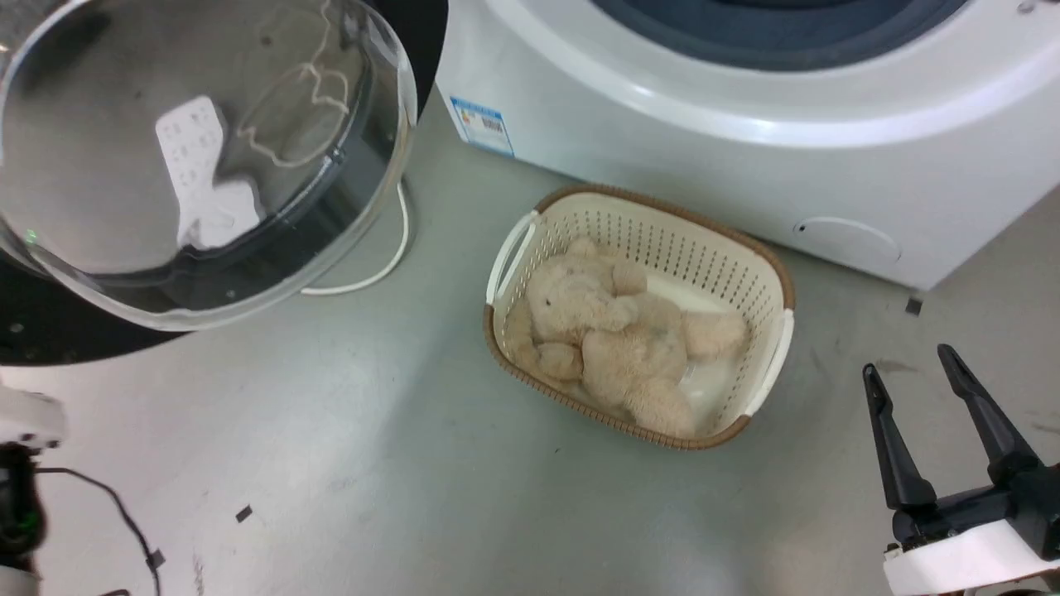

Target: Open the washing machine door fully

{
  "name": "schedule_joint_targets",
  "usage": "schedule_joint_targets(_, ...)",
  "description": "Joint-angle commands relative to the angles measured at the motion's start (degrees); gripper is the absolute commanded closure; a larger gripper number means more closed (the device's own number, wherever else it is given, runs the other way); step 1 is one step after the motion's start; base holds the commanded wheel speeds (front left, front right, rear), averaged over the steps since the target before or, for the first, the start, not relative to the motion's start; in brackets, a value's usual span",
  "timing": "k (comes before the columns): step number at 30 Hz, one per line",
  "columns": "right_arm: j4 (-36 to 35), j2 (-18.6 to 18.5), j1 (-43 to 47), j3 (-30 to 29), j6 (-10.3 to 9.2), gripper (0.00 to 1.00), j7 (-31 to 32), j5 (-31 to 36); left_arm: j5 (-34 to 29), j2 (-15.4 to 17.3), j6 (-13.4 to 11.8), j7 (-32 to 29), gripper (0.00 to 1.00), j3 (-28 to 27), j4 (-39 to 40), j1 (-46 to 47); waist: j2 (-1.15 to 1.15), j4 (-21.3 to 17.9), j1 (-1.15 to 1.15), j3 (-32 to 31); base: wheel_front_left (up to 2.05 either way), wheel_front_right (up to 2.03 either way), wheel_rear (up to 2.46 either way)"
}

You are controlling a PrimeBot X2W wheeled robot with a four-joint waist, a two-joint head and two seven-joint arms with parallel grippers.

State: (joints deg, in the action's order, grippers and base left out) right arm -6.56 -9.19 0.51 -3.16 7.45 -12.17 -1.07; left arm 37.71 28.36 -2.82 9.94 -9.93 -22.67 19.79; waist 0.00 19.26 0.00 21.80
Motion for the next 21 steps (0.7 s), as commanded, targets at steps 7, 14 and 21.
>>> schedule_joint_targets(7,3.99,4.75,0.78,-4.97,0.03,0.0,-2.73,0.25,-6.67,-6.52,-0.54,3.67,1.0,8.32,10.19,-6.85,0.0,-6.05,0.0,-12.89,0.0,0.0,0.0)
schedule_joint_targets(14,2.9,6.09,2.01,-4.28,0.03,0.0,-2.81,1.71,-13.5,-10.41,-4.55,4.28,1.0,14.52,18.06,-14.88,0.0,-11.88,0.0,-17.89,0.0,0.0,0.0)
schedule_joint_targets(21,3.23,6.29,4.47,-2.88,0.03,0.0,-2.82,0.43,-17.77,-13.96,-6.92,4.74,1.0,19.14,21.05,-19.69,0.0,-15.66,0.0,-20.52,0.0,0.0,0.0)
